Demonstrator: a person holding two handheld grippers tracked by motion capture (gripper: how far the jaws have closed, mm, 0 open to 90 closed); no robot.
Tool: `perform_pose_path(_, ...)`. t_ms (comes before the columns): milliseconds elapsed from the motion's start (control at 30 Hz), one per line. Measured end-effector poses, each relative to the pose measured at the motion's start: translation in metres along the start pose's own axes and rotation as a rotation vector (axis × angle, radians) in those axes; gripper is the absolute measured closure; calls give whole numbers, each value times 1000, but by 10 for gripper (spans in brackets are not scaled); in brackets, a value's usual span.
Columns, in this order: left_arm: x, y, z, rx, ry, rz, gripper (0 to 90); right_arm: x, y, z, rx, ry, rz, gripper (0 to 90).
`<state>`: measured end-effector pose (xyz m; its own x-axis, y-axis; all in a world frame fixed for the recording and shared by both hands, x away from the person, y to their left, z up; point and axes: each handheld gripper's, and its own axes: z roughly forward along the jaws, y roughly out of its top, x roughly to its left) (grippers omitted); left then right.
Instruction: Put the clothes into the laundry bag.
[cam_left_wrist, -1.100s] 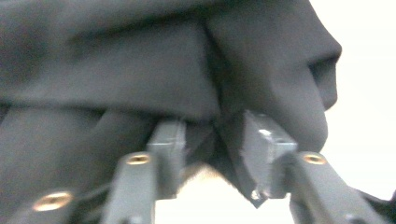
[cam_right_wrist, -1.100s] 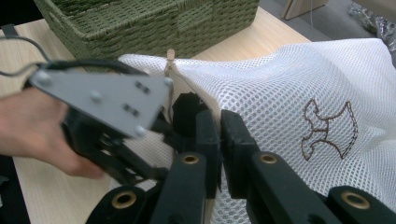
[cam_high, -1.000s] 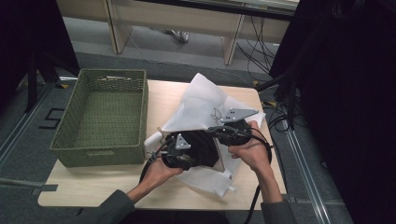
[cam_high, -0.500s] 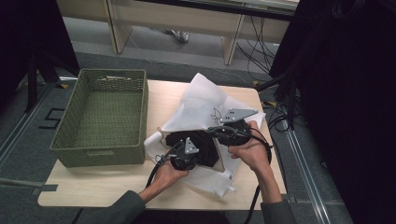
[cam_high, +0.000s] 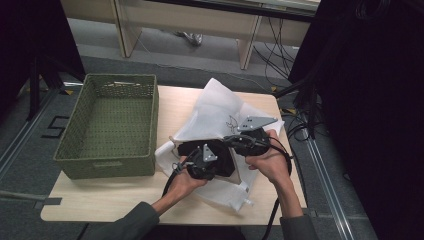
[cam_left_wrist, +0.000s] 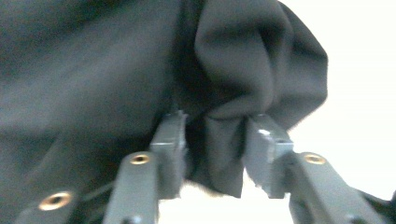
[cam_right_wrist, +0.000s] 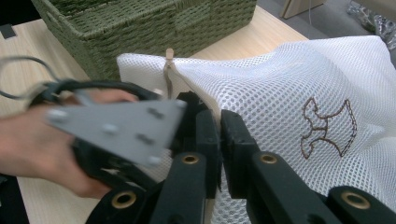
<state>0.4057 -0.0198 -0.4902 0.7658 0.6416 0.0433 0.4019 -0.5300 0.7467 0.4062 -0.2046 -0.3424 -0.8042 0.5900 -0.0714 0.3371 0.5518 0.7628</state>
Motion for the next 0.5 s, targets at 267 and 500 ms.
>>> perform_pose_path(267,10,-32,-66,7,9,-16,368,3,-1,4,14,6,-29,872)
perform_pose_path(500,12,-53,-80,42,-33,-6,415,5,-2,7,29,-8,-20,871)
